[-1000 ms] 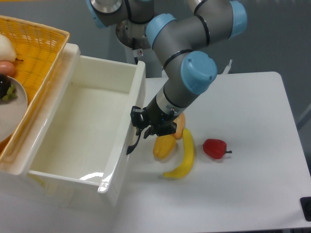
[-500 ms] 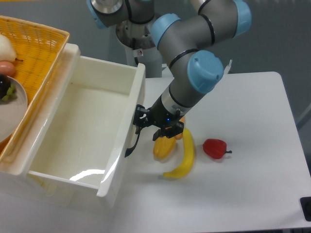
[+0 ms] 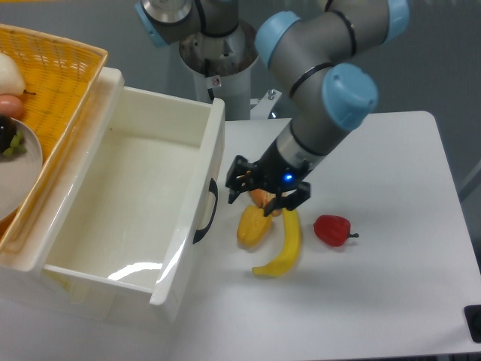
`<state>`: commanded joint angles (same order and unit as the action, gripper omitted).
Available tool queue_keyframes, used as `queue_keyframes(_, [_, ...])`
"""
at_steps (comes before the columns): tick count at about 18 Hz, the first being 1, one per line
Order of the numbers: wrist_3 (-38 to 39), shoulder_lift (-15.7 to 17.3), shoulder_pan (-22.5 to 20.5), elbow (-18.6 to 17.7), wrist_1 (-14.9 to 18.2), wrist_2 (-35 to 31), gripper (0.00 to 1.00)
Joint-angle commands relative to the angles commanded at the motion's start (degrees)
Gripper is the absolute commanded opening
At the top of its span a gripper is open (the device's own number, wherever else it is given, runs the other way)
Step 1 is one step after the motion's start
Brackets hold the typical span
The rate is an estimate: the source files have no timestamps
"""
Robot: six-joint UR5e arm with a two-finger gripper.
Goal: Slide open the top white drawer
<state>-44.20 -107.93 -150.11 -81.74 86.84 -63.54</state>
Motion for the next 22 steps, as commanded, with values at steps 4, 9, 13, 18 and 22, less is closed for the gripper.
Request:
queue_keyframes(4, [-5.0,-0.3,-2.0,0.0,-0.4,-1.6,1.00])
queue_keyframes(9, [-12.7,-1.7,-4.1,-1.1,-5.4,-7.2,1.00])
queue_keyframes(13, [-21.3,-3.3,-4.4,-1.2,-7.6,-11.6,1.00])
queue_keyframes(18, [-28.3,-5.2,-4.5,-1.2,-11.2,-17.3,1.00])
queue_keyframes(22, [-35.9,-8.5,-4.4,-1.1,-13.8,-20.5,1.00])
